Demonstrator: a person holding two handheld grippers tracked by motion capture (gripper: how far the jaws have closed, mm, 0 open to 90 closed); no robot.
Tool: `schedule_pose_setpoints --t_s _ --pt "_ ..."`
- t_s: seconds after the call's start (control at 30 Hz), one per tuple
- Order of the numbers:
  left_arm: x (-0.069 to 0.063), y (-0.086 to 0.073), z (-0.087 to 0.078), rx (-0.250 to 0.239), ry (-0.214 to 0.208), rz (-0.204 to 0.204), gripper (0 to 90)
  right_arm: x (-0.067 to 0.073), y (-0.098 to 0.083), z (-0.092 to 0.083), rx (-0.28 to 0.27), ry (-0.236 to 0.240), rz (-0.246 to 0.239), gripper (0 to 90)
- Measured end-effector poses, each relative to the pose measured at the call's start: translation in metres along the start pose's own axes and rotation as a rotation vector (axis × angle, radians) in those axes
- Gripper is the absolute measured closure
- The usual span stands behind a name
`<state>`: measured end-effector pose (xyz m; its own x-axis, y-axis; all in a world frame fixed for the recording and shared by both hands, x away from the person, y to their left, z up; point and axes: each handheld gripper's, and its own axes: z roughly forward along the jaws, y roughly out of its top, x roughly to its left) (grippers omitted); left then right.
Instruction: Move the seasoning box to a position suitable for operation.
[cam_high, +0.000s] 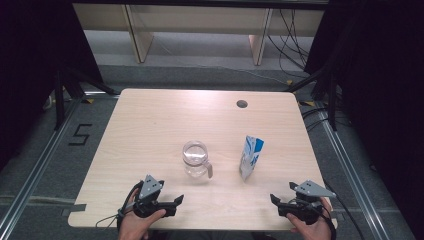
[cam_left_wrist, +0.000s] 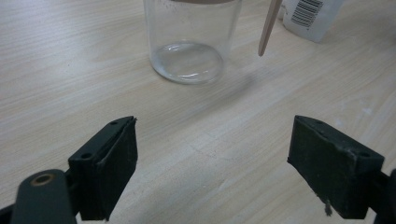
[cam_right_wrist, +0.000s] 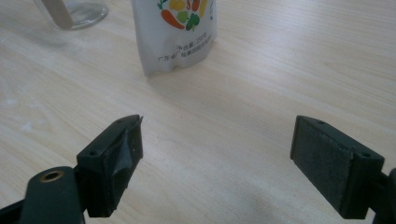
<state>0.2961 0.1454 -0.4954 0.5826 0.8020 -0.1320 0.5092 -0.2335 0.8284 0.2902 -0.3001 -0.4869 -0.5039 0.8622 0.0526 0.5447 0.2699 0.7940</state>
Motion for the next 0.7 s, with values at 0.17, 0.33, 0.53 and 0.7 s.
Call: schedule_pose_setpoints --t_s 0.17,0.33,0.53,0.7 --pt "-0.004 0.002 -0.002 -0.019 -0.014 -0.016 16.6 0.001 0.0 0.002 -0.01 -0.008 -0.015 18.0" --pt "-0.007 0.004 -0.003 -0.04 -0.045 -0.003 24.0 0.0 0.0 0.001 -0.016 -0.012 -0.021 18.7" --pt "-0.027 0.01 0.001 -0.071 -0.116 0.014 39.5 -0.001 0.0 0.001 -0.017 0.002 0.007 19.0" --pt "-0.04 0.018 0.006 -0.094 -0.135 0.074 58.9 -0.001 0.0 0.001 -0.023 0.002 0.002 19.8"
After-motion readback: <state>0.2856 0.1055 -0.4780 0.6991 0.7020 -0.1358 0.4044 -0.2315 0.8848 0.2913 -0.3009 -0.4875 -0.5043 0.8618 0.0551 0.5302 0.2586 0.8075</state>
